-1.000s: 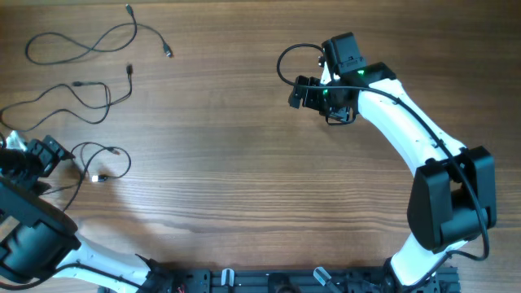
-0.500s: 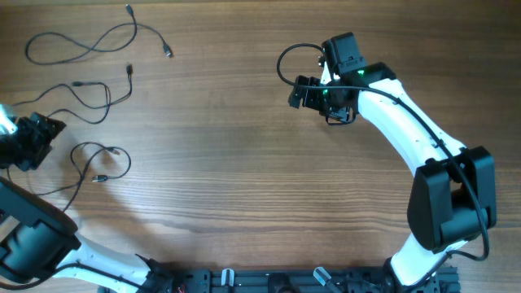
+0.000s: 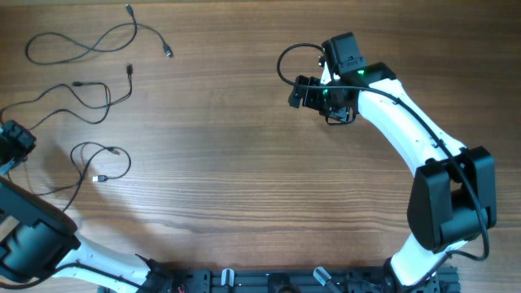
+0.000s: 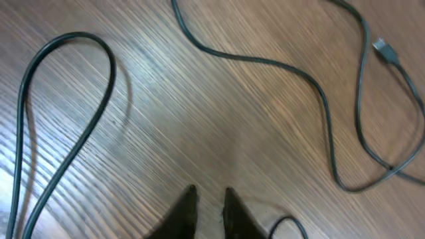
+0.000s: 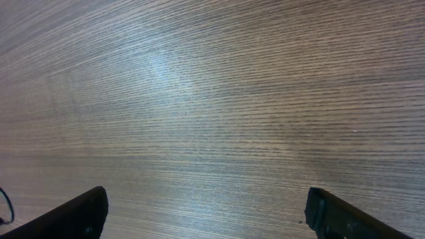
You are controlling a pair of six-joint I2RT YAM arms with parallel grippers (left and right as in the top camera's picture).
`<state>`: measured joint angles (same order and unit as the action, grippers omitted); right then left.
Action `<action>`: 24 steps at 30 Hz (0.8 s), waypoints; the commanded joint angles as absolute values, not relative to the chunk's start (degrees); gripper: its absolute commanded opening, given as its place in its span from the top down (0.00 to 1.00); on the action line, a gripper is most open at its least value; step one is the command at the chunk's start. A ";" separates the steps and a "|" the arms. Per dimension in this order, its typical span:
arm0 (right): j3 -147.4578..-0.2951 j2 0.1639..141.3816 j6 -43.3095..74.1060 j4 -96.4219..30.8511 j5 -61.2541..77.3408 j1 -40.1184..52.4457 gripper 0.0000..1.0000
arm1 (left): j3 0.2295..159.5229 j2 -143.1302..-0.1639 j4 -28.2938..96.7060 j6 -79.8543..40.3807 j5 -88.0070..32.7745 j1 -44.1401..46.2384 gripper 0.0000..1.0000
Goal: Untangle cables
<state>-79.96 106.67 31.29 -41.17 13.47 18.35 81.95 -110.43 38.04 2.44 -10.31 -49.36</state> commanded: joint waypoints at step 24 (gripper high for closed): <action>-79.90 106.67 32.95 -42.11 13.47 18.81 0.03 | 81.69 -116.97 35.03 -1.08 10.61 -54.13 0.96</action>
<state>-79.96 106.67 32.32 -42.02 13.47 18.35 81.84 -116.84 34.57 2.42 7.66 -52.31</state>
